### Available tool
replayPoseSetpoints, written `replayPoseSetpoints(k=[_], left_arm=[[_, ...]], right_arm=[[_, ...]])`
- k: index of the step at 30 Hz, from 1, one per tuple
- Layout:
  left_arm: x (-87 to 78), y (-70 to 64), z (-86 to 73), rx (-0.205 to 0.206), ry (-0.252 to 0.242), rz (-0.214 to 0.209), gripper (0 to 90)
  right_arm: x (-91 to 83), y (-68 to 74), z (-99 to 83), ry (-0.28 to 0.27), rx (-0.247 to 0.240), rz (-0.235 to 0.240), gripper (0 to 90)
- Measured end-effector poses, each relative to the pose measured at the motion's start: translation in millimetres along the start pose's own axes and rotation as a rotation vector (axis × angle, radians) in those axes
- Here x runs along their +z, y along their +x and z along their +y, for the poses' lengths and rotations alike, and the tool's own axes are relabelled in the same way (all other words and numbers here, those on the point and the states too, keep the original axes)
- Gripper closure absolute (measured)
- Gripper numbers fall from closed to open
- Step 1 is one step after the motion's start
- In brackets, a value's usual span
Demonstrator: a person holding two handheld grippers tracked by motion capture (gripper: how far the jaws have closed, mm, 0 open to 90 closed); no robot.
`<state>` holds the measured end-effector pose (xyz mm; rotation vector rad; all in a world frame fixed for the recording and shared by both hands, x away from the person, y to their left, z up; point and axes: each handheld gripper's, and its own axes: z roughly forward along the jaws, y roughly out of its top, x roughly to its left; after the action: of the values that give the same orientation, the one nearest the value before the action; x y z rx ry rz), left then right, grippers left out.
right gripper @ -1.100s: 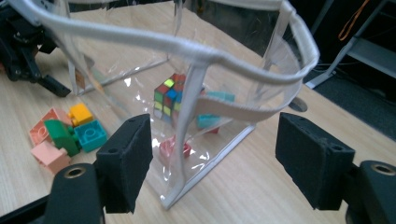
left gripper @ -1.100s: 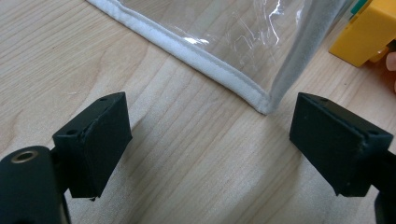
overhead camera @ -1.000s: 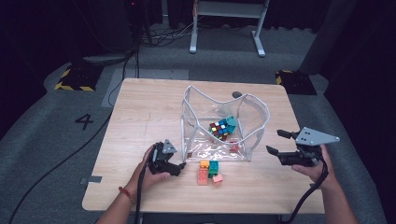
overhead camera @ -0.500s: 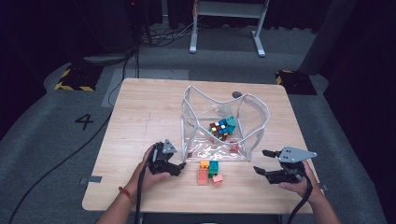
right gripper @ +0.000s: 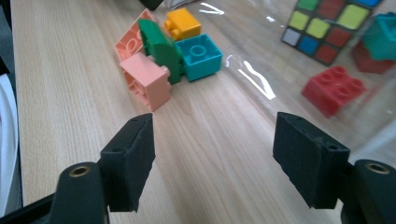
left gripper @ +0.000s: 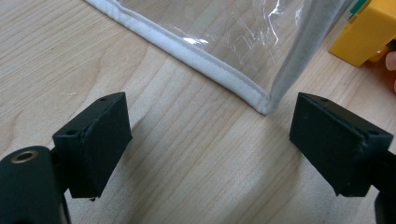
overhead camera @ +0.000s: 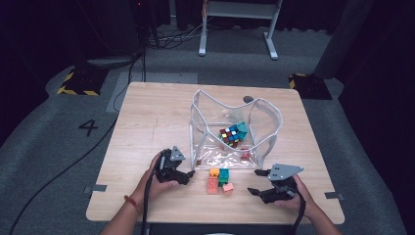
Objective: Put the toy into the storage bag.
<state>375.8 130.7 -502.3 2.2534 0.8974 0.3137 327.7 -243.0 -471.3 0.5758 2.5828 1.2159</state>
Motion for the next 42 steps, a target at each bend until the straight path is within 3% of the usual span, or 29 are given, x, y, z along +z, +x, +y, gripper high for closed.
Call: replayPoseSetpoints(k=[6,18,26,27,30,32,34,42], left_arm=[[0.3,0.2,0.2,0.003,-0.001,-0.002,12.6],[0.3,0.2,0.2,0.004,-0.002,-0.002,12.6],[0.3,0.2,0.2,0.004,-0.001,-0.004,12.6],[0.5,0.2,0.2,0.004,-0.002,-0.005,12.6],[0.3,0.2,0.2,0.003,0.000,-0.004,12.6],[0.4,0.3,0.2,0.005,-0.002,-0.004,12.6],[0.4,0.2,0.2,0.004,-0.002,-0.004,12.6],[0.4,0.2,0.2,0.004,-0.002,-0.005,12.6]], right_arm=[[18.7,10.6,3.3,-0.001,-0.020,0.060,31.5],[54.8,30.2,12.2,0.025,-0.043,0.085,33.8],[65.1,31.9,13.1,0.034,-0.017,0.063,35.5],[64.6,34.5,13.4,0.048,0.013,0.056,36.3],[64.9,33.0,13.3,0.041,-0.001,0.047,41.0],[64.3,33.1,13.1,0.043,0.015,0.045,43.6],[65.5,31.6,13.1,0.018,-0.028,0.056,45.4],[62.2,32.8,12.0,0.019,-0.051,0.075,57.6]])
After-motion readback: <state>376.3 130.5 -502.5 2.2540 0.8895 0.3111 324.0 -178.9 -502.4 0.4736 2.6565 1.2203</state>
